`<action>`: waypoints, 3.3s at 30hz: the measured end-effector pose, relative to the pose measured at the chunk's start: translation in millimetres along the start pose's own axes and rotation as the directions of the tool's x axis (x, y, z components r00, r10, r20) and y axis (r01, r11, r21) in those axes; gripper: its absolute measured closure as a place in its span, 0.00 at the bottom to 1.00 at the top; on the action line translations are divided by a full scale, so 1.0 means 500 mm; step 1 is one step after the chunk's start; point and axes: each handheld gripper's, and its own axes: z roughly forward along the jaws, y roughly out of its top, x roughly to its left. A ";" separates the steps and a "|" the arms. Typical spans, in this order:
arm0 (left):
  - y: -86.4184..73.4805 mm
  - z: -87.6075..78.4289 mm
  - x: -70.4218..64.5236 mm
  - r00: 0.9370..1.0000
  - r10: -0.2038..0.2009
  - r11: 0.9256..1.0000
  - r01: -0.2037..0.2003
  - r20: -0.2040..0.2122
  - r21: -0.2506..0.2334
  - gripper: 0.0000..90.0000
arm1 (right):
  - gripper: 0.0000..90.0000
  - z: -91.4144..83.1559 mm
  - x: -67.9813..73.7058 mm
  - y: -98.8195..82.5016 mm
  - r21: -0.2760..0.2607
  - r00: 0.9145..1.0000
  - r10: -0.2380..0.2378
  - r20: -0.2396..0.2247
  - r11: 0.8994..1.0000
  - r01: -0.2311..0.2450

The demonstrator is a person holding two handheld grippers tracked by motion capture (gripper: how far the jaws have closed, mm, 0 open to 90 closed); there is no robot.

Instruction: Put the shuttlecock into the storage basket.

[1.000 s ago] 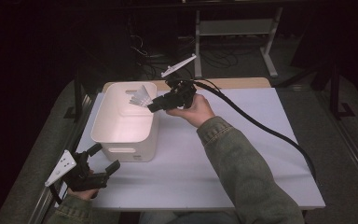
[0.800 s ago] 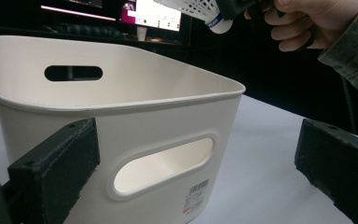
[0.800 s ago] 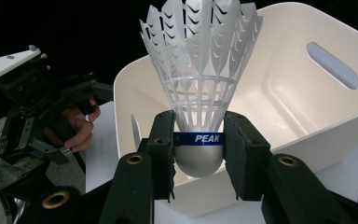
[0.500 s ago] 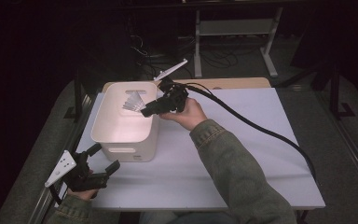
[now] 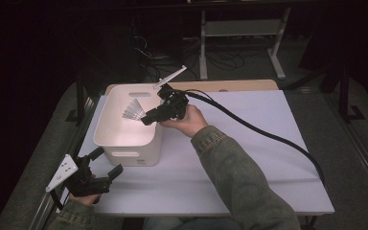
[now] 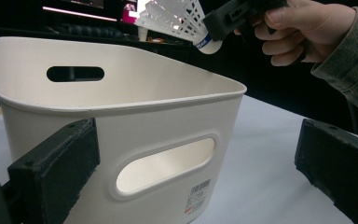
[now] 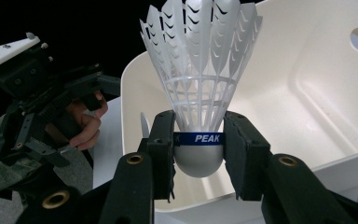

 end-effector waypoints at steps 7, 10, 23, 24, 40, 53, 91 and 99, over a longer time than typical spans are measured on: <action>0.000 0.000 0.000 1.000 0.001 1.000 -0.001 0.000 0.000 0.00 | 0.71 0.012 -0.003 -0.004 0.012 1.000 0.001 -0.005 1.000 -0.001; 0.000 0.001 0.000 1.000 0.001 1.000 -0.001 0.003 -0.007 0.00 | 0.71 0.017 -0.005 -0.006 0.013 1.000 -0.005 -0.009 1.000 0.005; 0.000 0.000 0.000 1.000 0.000 1.000 0.000 0.004 -0.004 0.00 | 0.71 0.053 -0.011 -0.022 0.043 1.000 0.003 -0.026 0.999 -0.002; 0.000 -0.001 0.001 1.000 0.006 1.000 -0.006 0.003 0.000 0.00 | 0.71 0.056 -0.012 -0.024 0.045 1.000 0.005 -0.029 0.999 -0.004; 0.000 0.000 0.000 1.000 0.000 1.000 0.000 0.002 -0.002 0.00 | 0.71 0.076 -0.015 -0.034 0.079 0.999 0.010 -0.042 0.997 -0.006; 0.000 0.000 0.000 1.000 -0.003 1.000 0.003 0.004 -0.004 0.00 | 0.34 0.051 -0.013 -0.022 0.031 0.999 0.024 -0.043 0.999 -0.023; 0.000 0.001 0.000 1.000 0.007 1.000 -0.007 0.010 -0.010 0.00 | 0.00 -0.111 -0.019 -0.082 -0.072 0.993 0.000 0.119 0.997 0.009; 0.000 -0.002 0.001 1.000 0.010 1.000 -0.010 0.002 0.004 0.00 | 0.00 -0.157 -0.030 -0.112 -0.108 0.990 0.013 0.142 0.994 0.002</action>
